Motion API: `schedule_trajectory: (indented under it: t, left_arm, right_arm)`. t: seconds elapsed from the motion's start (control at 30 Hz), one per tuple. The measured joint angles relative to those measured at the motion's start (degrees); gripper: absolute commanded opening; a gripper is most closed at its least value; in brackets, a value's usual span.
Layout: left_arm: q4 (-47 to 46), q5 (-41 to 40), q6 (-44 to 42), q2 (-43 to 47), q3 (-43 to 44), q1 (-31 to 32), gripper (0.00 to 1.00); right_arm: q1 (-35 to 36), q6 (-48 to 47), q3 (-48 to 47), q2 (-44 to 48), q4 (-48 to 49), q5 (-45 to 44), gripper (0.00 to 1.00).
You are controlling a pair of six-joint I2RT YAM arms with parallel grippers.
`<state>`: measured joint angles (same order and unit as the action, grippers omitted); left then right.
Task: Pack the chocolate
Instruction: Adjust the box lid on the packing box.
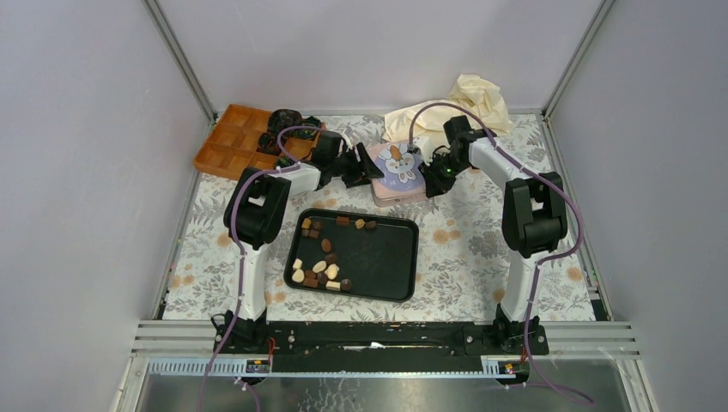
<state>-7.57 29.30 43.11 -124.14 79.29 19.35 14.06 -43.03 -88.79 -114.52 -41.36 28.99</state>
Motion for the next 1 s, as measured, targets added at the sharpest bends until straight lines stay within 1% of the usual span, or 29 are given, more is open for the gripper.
schedule_trajectory:
  t: [0.17,0.27,0.4,0.53,0.7,0.77,0.8,0.83,0.87,1.0]
  left_arm:
    - [0.37,0.0,-0.02,-0.02,0.52,0.0,0.61]
    - [0.59,0.22,0.0,-0.02,0.68,0.0,0.61]
    - [0.0,0.92,0.46,-0.02,0.44,-0.07,0.62]
    - [-4.11,1.84,2.45,0.04,-1.9,0.15,0.66]
    - [-10.91,2.89,6.38,0.17,-5.75,2.51,0.72]
    - [-11.72,3.37,7.43,0.17,-6.25,4.52,0.74]
    - [-11.8,3.63,7.67,0.13,-6.27,5.46,0.75]
    - [-11.82,3.91,7.96,0.13,-6.27,6.45,0.76]
    - [-11.89,4.11,8.17,0.13,-6.27,7.23,0.78]
    - [-12.72,4.39,8.63,0.44,-6.71,9.22,0.82]
  right_arm:
    - [-0.52,-3.65,-4.2,0.04,-7.28,6.54,0.16]
    - [-0.98,-2.23,-7.37,0.5,-8.07,9.75,0.17]
    - [-2.34,4.04,-9.01,2.01,-4.2,11.19,0.17]
    - [-4.92,7.37,-9.31,2.16,-2.6,12.04,0.17]
    - [-8.87,10.21,-4.28,4.04,-0.81,13.62,0.18]
    - [-10.38,11.61,-2.05,5.07,-0.02,13.81,0.22]
    - [-11.21,12.74,-1.11,5.46,0.74,13.7,0.26]
    - [-11.87,14.08,-0.44,5.68,1.75,13.49,0.31]
    - [-12.46,15.65,0.07,5.77,3.04,12.92,0.34]
    - [-14.05,23.41,0.87,5.77,10.45,6.91,0.34]
